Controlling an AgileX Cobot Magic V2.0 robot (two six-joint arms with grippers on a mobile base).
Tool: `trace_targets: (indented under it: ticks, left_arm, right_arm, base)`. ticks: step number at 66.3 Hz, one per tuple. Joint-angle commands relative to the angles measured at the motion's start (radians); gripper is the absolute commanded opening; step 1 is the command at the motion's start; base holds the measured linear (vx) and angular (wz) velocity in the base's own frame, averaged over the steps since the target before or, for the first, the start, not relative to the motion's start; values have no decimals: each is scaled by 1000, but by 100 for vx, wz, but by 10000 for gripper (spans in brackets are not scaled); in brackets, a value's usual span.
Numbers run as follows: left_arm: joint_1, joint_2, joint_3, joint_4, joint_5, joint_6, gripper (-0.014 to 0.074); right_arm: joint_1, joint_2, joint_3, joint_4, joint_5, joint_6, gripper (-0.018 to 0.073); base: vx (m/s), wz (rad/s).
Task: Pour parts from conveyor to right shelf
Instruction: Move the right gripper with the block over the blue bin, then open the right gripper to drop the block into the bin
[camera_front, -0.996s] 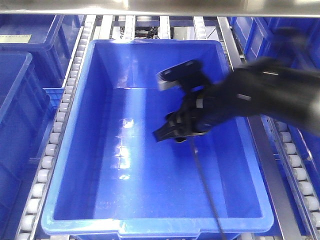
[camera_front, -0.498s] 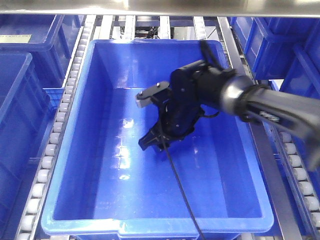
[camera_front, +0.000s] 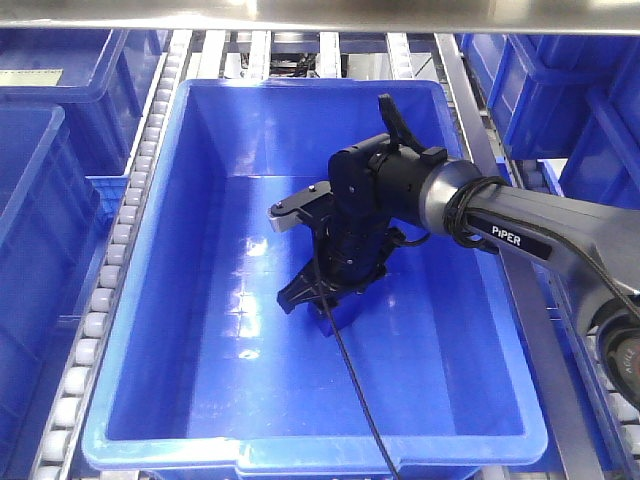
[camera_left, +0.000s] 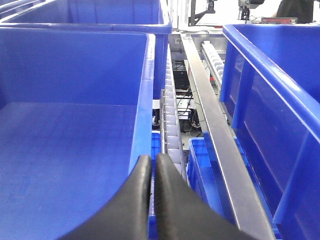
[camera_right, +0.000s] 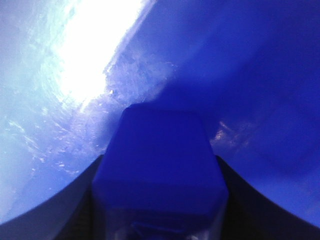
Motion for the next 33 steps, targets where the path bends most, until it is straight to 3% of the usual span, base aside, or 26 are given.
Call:
trace_targets:
  ticks: [1,12,19,33]
  left_arm:
    - [-5,17,-20,-8,-79,-8,-6]
    - [-5,17,-20,-8,-79,-8,-6]
    - [-5,17,-20,-8,-79,-8,-6]
    - [-5,17,-20,-8,-79,-8,-6]
  right_arm:
    - [-1,-47,-28,2,-16,-35,211]
    - [-1,-47,-28,7,-26,-23,497]
    - [-1,-51,-28,2,-50,12,611]
    - [-1,-110,-23,-10,-162,40,611]
  base:
    - [0,0]
    - [0,0]
    - [0,0]
    - [0,0]
